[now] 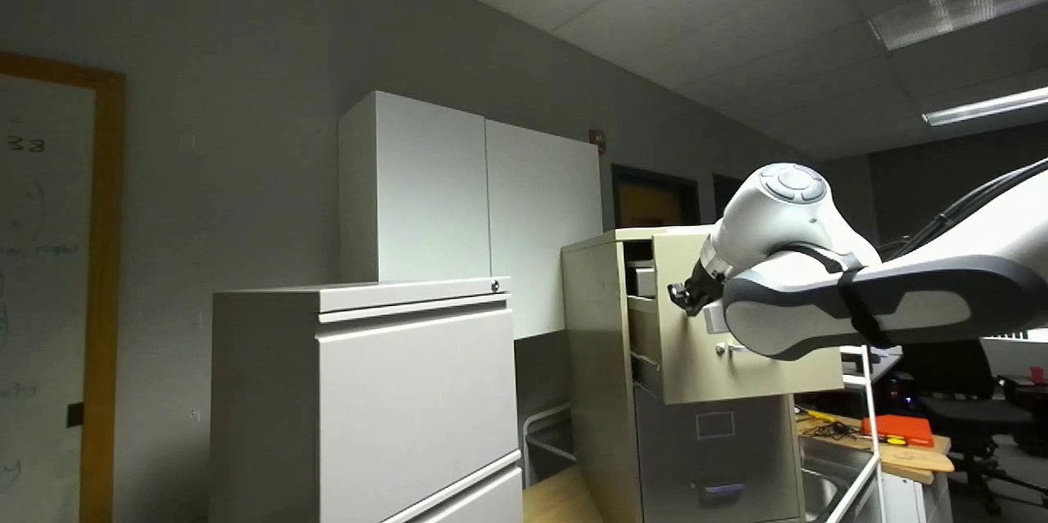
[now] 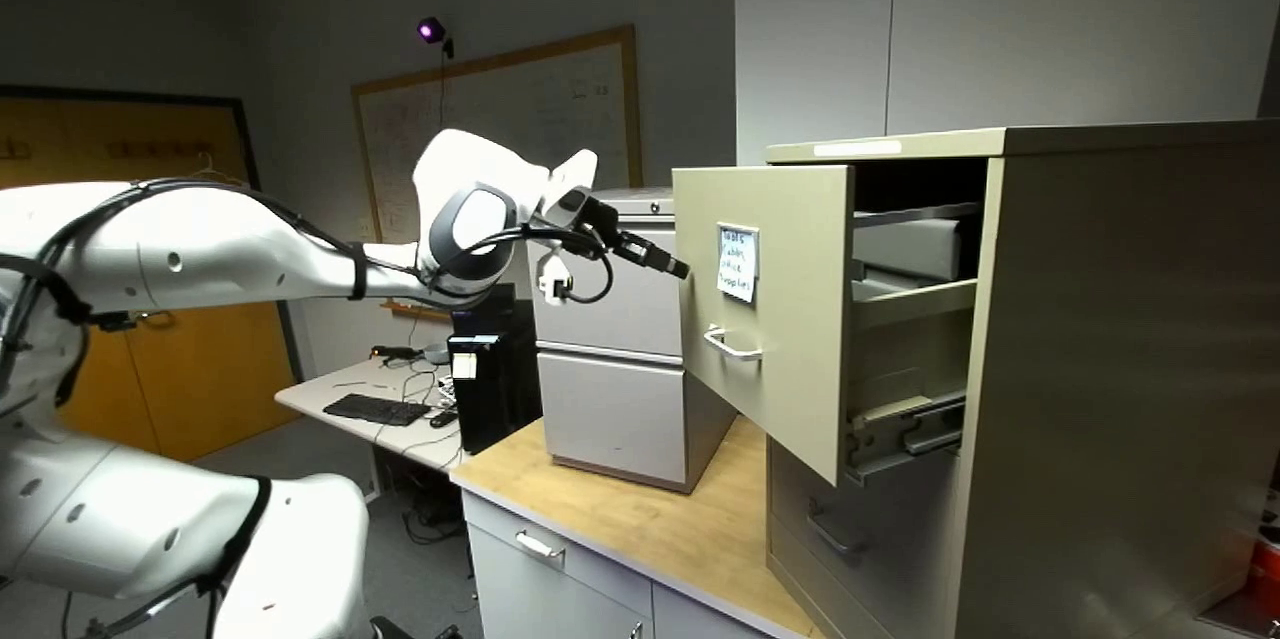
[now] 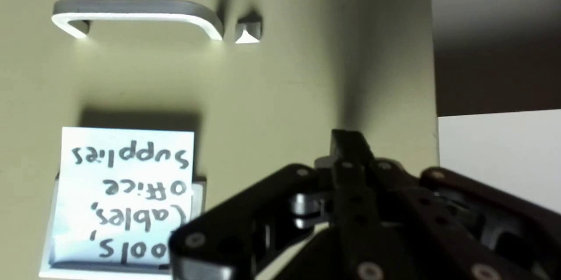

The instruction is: Close the top of the right cabinet

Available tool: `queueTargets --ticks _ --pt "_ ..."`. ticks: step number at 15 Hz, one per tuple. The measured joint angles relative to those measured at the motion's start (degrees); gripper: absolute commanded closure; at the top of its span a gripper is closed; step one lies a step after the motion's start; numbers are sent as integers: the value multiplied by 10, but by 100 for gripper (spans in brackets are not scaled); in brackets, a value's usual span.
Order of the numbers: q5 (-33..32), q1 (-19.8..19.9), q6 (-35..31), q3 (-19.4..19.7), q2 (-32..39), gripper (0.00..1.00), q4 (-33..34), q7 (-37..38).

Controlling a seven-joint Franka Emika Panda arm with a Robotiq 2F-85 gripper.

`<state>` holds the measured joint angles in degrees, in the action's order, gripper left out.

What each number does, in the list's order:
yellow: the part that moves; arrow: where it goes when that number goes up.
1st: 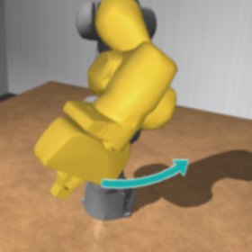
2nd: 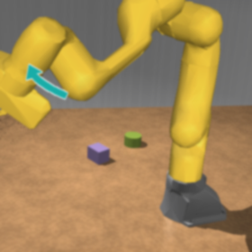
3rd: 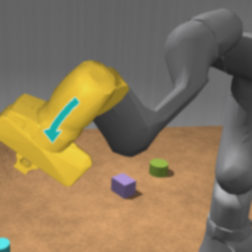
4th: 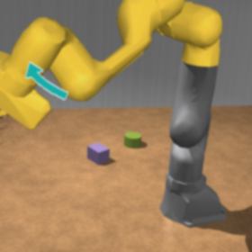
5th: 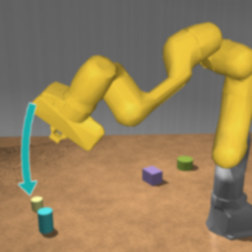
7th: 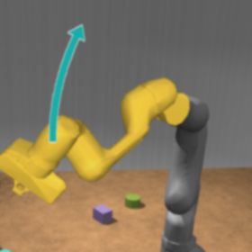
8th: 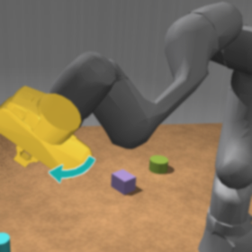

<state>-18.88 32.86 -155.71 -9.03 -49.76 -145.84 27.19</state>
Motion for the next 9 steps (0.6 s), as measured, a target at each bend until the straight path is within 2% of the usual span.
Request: queueTargets --ticks 9 --pt "4 107 -58 -82 55 100 30 20"
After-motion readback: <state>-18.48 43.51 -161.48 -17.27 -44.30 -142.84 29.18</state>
